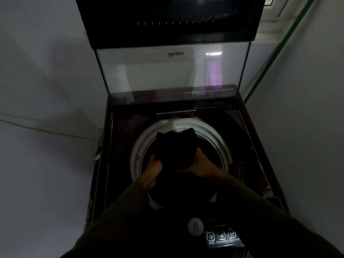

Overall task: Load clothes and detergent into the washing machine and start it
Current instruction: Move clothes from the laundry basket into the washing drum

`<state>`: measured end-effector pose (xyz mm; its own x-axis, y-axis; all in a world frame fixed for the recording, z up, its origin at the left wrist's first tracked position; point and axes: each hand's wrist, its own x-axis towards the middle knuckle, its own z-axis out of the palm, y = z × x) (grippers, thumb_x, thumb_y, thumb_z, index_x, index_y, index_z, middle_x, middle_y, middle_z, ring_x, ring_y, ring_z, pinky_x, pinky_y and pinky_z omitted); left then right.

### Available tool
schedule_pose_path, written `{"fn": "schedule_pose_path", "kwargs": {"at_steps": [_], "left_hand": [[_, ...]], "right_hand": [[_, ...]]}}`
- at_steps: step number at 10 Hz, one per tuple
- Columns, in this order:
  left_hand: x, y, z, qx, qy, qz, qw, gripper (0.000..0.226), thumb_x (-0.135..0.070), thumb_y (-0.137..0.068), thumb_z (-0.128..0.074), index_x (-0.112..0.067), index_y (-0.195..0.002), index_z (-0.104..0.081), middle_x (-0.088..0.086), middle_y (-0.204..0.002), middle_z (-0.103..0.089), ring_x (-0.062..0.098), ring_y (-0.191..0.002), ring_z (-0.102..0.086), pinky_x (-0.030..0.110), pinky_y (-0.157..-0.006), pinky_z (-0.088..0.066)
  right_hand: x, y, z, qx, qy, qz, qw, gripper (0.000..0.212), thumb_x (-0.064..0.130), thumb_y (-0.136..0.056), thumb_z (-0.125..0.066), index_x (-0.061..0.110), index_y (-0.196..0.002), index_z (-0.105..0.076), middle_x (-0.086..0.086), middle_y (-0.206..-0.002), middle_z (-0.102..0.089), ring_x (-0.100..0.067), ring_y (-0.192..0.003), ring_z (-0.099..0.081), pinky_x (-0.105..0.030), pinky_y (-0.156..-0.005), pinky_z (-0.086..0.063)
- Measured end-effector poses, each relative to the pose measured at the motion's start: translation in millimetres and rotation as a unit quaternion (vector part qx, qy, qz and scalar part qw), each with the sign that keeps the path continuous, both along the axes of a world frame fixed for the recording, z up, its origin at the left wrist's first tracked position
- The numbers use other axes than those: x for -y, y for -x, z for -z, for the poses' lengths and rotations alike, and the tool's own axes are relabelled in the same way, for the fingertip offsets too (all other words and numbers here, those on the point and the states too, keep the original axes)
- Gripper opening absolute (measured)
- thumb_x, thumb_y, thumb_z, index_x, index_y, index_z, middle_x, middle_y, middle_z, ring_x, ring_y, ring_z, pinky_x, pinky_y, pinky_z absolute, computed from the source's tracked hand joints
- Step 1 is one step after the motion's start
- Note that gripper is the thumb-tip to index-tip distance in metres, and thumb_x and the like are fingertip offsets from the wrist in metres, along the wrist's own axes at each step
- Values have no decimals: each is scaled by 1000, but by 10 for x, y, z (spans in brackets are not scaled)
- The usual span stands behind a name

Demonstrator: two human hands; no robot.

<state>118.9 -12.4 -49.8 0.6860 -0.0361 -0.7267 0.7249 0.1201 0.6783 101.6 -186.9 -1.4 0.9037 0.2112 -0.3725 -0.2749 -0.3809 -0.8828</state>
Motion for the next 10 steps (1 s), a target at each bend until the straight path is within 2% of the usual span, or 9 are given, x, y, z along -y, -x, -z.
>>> {"fn": "schedule_pose_path", "kwargs": {"at_steps": [1,2,3,4,5,6,7,9,10], "left_hand": [[20,63,3,-3,59,-38,998,48,-23,-104,-32,-12,-67,-61,1,-54,-62,10,-46,-58,19,-45,-47],[71,83,57,-15,150,-102,983,48,-39,-103,-36,-8,-104,-72,13,-91,-75,26,-83,-70,34,-77,-54],[89,47,143,-29,201,-115,972,63,-63,-97,-39,-12,-119,-69,15,-118,-71,30,-108,-68,40,-93,-51],[129,-23,266,-56,102,-28,993,61,-56,-92,-56,-11,-133,-59,14,-122,-69,28,-105,-69,33,-77,-59],[148,-90,435,-57,11,-22,998,69,-38,-92,-68,-13,-149,-38,13,-135,-60,26,-106,-66,30,-70,-58],[186,-138,538,-25,-42,18,999,52,-16,-95,-63,-8,-143,-44,14,-133,-60,29,-115,-62,39,-93,-54],[228,-119,592,-9,-84,46,995,43,-1,-95,-54,-8,-137,-48,14,-128,-61,30,-113,-61,39,-93,-52],[165,-7,710,-4,-97,106,990,51,3,-92,-59,-5,-141,-49,15,-134,-57,32,-122,-56,44,-107,-45],[133,15,731,19,-129,145,981,52,-1,-90,-63,-6,-140,-48,11,-135,-56,28,-123,-55,39,-107,-44]], "right_hand": [[71,-50,242,-7,39,-31,999,86,9,-77,-82,28,-139,-25,24,-132,-30,-1,-131,-27,3,-96,-24],[94,-105,404,-45,116,-70,990,99,20,-82,-76,11,-154,-8,0,-156,-19,-15,-145,-14,-8,-104,-10],[85,-192,523,-98,202,-67,972,91,32,-85,-67,21,-155,-10,-8,-159,-21,-36,-148,-14,-43,-119,-11],[67,-222,577,-157,283,-46,945,86,37,-84,-61,33,-154,-11,-2,-160,-9,-43,-144,-6,-62,-114,-15],[110,-209,719,-152,280,-36,947,94,41,-78,-63,31,-154,-9,-9,-159,-20,-41,-142,-21,-56,-113,-22],[172,-171,809,-164,210,22,963,91,26,-87,-68,19,-155,-8,-18,-152,-37,-38,-137,-39,-41,-110,-34],[194,-142,880,-182,166,74,966,87,17,-88,-68,17,-154,-12,-17,-153,-36,-35,-139,-37,-34,-110,-31],[185,-122,941,-206,162,53,964,85,19,-86,-71,15,-153,-19,-15,-153,-34,-34,-140,-35,-41,-116,-30],[182,-100,926,-217,194,25,957,82,21,-91,-66,12,-155,-15,-16,-156,-30,-35,-141,-33,-39,-114,-28]]}}
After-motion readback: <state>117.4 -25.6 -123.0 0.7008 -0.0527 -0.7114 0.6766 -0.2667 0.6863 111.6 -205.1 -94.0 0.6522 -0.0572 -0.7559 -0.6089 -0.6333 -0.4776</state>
